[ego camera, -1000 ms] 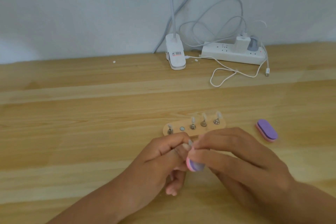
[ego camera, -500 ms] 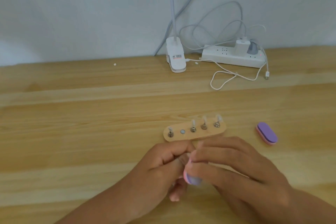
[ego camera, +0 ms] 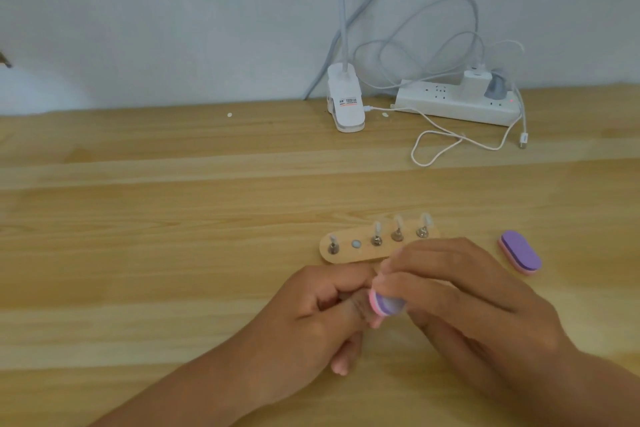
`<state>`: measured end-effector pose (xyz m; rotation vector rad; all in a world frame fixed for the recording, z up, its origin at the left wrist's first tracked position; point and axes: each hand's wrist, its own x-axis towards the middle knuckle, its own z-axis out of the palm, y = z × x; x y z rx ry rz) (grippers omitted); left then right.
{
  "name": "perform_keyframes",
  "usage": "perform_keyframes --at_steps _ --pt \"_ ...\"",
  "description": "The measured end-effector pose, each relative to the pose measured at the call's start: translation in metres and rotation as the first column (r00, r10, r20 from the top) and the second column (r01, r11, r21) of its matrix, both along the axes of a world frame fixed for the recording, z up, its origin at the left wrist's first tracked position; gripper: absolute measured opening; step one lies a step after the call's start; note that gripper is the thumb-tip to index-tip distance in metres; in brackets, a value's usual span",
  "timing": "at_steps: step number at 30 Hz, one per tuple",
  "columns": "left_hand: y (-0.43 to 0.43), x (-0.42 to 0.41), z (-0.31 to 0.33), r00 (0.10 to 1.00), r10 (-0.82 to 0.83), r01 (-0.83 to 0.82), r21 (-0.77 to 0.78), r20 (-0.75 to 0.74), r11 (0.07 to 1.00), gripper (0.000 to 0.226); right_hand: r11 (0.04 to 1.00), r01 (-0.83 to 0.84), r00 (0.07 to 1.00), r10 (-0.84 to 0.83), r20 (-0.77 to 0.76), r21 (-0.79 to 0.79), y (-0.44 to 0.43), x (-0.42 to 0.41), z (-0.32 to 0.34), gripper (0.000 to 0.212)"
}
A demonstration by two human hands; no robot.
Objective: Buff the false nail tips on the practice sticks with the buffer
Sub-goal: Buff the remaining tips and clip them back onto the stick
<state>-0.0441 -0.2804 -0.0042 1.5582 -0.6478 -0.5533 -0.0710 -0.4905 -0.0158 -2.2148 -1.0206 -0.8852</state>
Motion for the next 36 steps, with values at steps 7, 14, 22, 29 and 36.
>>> perform_keyframes --at_steps 7,14,22,29,36 --pt "-0.002 -0.002 0.004 0.999 -0.032 0.032 -0.019 0.0 0.999 0.025 0.997 0.081 0.997 -0.08 -0.023 0.011 -0.005 0.002 0.002 0.023" --pt "-0.003 0.0 0.008 0.998 0.018 -0.018 -0.005 -0.057 1.0 0.025 0.993 0.058 0.998 -0.056 -0.021 0.104 0.004 -0.001 0.001 0.027" --pt "-0.002 0.001 0.011 0.984 0.01 -0.015 -0.022 -0.178 1.0 0.03 0.998 -0.033 0.999 0.033 0.004 0.055 0.007 -0.003 -0.001 0.024" --pt "-0.001 0.003 0.013 0.962 -0.043 0.02 -0.09 -0.27 0.996 0.028 0.996 -0.022 1.0 0.021 0.019 0.082 0.008 -0.003 -0.006 0.021" --pt "0.0 0.003 0.012 0.953 -0.042 0.019 -0.081 -0.301 0.997 0.03 1.0 -0.014 0.999 0.013 0.05 0.02 0.006 -0.005 -0.006 0.023"
